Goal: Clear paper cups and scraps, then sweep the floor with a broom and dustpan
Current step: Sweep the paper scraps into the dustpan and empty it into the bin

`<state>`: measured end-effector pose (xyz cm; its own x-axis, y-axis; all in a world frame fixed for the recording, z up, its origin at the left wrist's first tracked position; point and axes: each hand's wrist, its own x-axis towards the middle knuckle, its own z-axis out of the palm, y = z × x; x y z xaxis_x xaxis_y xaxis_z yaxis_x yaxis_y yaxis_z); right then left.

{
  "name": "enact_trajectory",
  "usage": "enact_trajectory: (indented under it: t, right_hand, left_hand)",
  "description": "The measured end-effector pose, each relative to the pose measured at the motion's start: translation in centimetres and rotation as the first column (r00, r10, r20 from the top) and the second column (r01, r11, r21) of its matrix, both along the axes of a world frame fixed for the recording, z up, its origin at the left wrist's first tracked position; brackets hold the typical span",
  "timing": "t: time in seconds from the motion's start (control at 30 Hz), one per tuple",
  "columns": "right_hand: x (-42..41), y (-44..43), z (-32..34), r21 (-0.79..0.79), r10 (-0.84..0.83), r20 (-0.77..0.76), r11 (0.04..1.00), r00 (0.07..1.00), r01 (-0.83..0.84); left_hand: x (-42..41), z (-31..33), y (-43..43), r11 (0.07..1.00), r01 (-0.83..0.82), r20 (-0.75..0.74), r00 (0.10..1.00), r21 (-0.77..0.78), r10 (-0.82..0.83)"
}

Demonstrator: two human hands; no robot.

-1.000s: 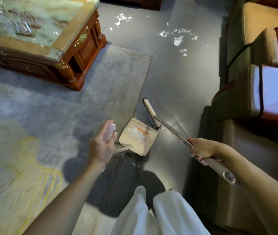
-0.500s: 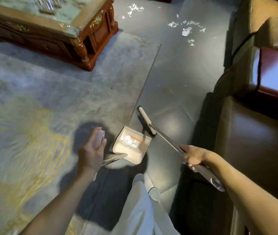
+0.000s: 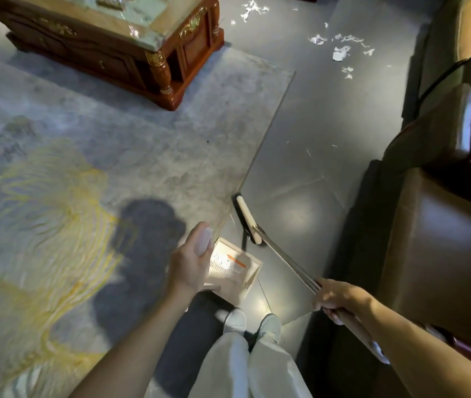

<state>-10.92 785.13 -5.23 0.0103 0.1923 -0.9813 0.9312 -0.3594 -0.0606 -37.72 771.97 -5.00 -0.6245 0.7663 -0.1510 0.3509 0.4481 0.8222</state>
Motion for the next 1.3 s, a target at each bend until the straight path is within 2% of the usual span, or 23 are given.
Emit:
enact_trajectory:
  t: [0.07, 0.17, 0.2, 0.27, 0.37, 0.5, 0.6, 0.8, 0.9, 1.03, 1.3]
  right_hand:
    - [0.4, -0.6, 0.6, -0.018, 0.052, 0.020, 0.999, 0.998, -0.051]
    - [1.8, -0.6, 1.9, -0.148, -0.082, -0.047, 0.986, 0.996, 0.074]
    - [2.3, -0.3, 2.3, -0.188, -0.059, -0.041, 0.981, 0.997, 0.050]
    - [3.1, 0.6, 3.4, -0.233, 0.092, -0.029, 0.968, 0.995, -0.096]
    - [3.9, 2.5, 5.1, -0.169, 0.161, -0.114, 0.969, 0.980, -0.179]
    - [4.3, 7.4, 7.0, -0.025, 0.103, -0.125, 0.994, 0.987, -0.107]
    - [3.8, 13.2, 7.0, 0.090, 0.093, -0.117, 0.992, 0.989, -0.082]
    - [3.1, 28.9, 5.8, 0.214, 0.054, -0.076, 0.976, 0.996, -0.037]
    - [2.4, 36.9, 5.4, 0.226, 0.113, -0.064, 0.970, 0.992, -0.096]
    - [1.6, 46.2, 4.6, 0.271, 0.252, 0.047, 0.928, 0.966, -0.255]
    - [-1.7, 57.8, 2.2, 0.288, 0.193, 0.048, 0.937, 0.980, -0.199]
  left_hand:
    - [-0.4, -0.4, 1.1, 1.000, 0.002, 0.026, 1.000, 0.004, -0.002]
    - [-0.2, -0.4, 2.5, 0.999, 0.003, 0.033, 0.999, -0.041, -0.002]
    - [-0.1, -0.4, 2.9, 0.998, 0.017, 0.043, 0.999, -0.069, -0.014]
    - [0.2, -0.2, 3.4, 0.994, 0.048, 0.060, 0.997, -0.103, -0.042]
    - [0.3, 0.1, 5.1, 0.995, 0.078, 0.059, 0.996, -0.062, -0.074]
    - [-0.2, 0.9, 11.0, 0.992, 0.119, -0.079, 0.990, 0.046, -0.115]
    - [-0.7, 0.7, 17.4, 0.992, 0.103, -0.137, 0.986, 0.067, -0.093]
    - [-0.5, 0.6, 33.0, 0.995, 0.048, -0.114, 0.993, 0.084, -0.038]
    - [0.2, 1.5, 40.2, 0.997, 0.038, -0.131, 0.991, 0.061, -0.030]
    - [0.2, 1.8, 49.0, 0.999, 0.024, -0.145, 0.989, 0.026, -0.020]
    - [-1.8, 0.3, 60.8, 0.999, 0.046, -0.139, 0.989, -0.015, -0.048]
